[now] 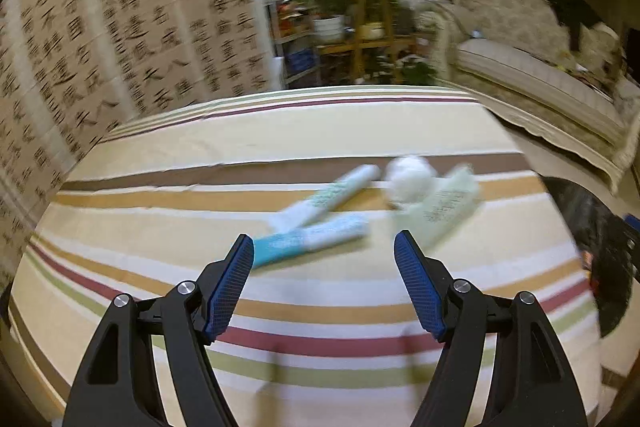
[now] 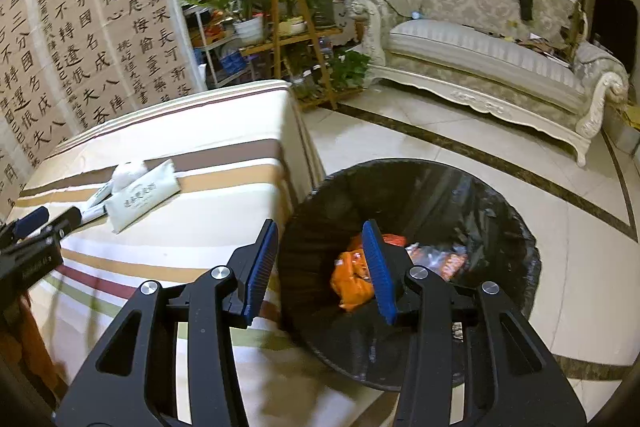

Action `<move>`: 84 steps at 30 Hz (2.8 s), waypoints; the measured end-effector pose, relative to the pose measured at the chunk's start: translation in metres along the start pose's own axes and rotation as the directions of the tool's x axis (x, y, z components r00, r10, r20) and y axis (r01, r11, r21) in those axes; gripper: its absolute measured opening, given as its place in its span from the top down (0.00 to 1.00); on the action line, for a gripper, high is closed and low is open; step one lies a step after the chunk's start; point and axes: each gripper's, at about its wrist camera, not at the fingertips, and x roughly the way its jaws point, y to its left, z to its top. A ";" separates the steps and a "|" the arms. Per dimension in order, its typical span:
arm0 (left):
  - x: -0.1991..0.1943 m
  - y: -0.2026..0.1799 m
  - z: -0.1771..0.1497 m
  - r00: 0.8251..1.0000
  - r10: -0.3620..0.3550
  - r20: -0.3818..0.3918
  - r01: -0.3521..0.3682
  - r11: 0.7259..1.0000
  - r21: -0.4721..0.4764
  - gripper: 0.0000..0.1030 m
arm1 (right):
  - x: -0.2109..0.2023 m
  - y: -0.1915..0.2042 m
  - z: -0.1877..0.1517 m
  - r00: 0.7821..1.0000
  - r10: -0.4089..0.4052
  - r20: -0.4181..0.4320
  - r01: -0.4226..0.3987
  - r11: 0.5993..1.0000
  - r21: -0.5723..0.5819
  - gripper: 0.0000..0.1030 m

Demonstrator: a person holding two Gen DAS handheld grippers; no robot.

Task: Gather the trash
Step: 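Move both open tools back over the tubes and milk packet, then grasp the blue toothpaste tube with the left tool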

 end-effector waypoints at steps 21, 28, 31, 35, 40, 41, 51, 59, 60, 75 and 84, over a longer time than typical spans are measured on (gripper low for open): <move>0.047 0.060 0.000 0.985 0.107 -0.137 -0.113 0.993 -0.030 0.31 | 0.011 0.036 0.003 0.999 0.026 -0.034 -0.028 0.997 -0.066 0.58; 0.034 0.049 -0.012 0.988 0.084 -0.130 -0.083 0.996 0.013 0.31 | 0.010 0.038 -0.002 0.999 0.032 -0.040 -0.035 0.997 -0.065 0.58; 0.029 0.048 -0.015 0.989 0.075 -0.129 -0.074 0.997 0.018 0.31 | 0.007 0.037 -0.001 0.999 0.037 -0.032 -0.039 0.997 -0.060 0.58; 0.026 0.045 -0.014 0.990 0.071 -0.120 -0.069 0.997 0.017 0.31 | 0.003 0.038 -0.001 0.999 0.045 -0.022 -0.046 0.997 -0.061 0.58; 0.022 0.037 -0.009 0.994 0.049 -0.096 -0.044 0.998 0.050 0.30 | 0.001 0.038 -0.001 0.999 0.048 -0.019 -0.049 0.997 -0.056 0.58; 0.022 0.035 -0.008 0.995 0.043 -0.091 -0.038 0.998 0.057 0.30 | 0.001 0.037 -0.001 0.999 0.048 -0.020 -0.049 0.997 -0.057 0.58; 0.039 0.012 0.003 0.993 -0.066 -0.100 0.081 0.985 0.151 0.29 | 0.004 0.041 -0.001 0.998 0.061 -0.034 -0.062 0.997 -0.054 0.58; 0.043 0.004 0.002 0.973 -0.177 -0.150 0.200 0.968 0.154 0.61 | 0.007 0.042 -0.001 0.997 0.065 -0.039 -0.067 0.996 -0.052 0.57; 0.041 0.001 0.002 0.970 -0.190 -0.151 0.213 0.965 0.155 0.65 | 0.007 0.043 -0.001 0.997 0.066 -0.040 -0.068 0.996 -0.053 0.57; 0.017 0.001 -0.005 0.978 -0.185 -0.094 0.195 0.975 0.110 0.87 | 0.007 0.075 0.000 0.992 0.116 -0.053 -0.120 0.988 -0.101 0.57; 0.010 0.048 -0.001 0.993 -0.103 -0.050 0.105 0.993 0.047 0.87 | 0.025 0.143 0.012 0.979 0.186 -0.087 -0.199 0.964 -0.175 0.42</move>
